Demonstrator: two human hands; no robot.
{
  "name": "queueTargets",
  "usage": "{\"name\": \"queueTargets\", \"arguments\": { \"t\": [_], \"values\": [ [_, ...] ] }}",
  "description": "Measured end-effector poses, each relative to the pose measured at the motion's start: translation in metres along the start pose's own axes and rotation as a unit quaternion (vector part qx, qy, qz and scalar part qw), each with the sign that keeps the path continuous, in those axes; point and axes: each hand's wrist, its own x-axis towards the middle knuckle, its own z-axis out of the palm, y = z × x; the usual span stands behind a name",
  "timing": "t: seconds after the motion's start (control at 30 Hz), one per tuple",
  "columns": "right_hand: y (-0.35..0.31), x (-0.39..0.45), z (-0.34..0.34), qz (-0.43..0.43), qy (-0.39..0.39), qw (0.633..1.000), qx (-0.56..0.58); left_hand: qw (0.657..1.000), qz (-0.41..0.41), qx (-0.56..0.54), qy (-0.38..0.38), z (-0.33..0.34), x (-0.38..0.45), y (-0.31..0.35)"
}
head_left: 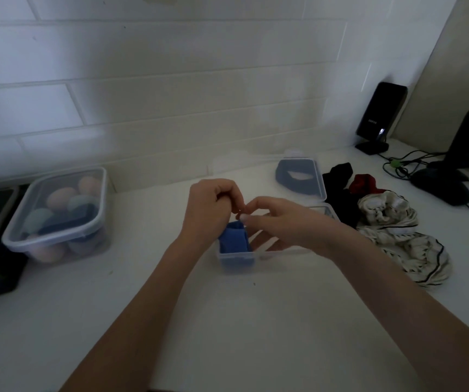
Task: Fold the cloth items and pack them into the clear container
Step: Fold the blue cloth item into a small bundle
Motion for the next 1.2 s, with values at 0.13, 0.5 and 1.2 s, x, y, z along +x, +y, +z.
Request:
{"name": "queueTargets", "arguments": {
  "t": [0.13,0.5,1.2],
  "values": [
    [-0.003,-0.005,-0.007,0.005,-0.099,0.995,-0.028,1.0,-0.008,-0.006,0.016,-0.001,0.001,0.0],
    [-0.002,0.001,-0.003,-0.035,0.08,0.989,0.118,0.998,0.024,-0.049,-0.025,-0.011,-0.002,0.011],
    [0.008,0.005,-0.015,-0.196,0.117,0.961,0.154,0.984,-0.091,-0.132,-0.08,-0.015,0.004,0.008]
  ]
}}
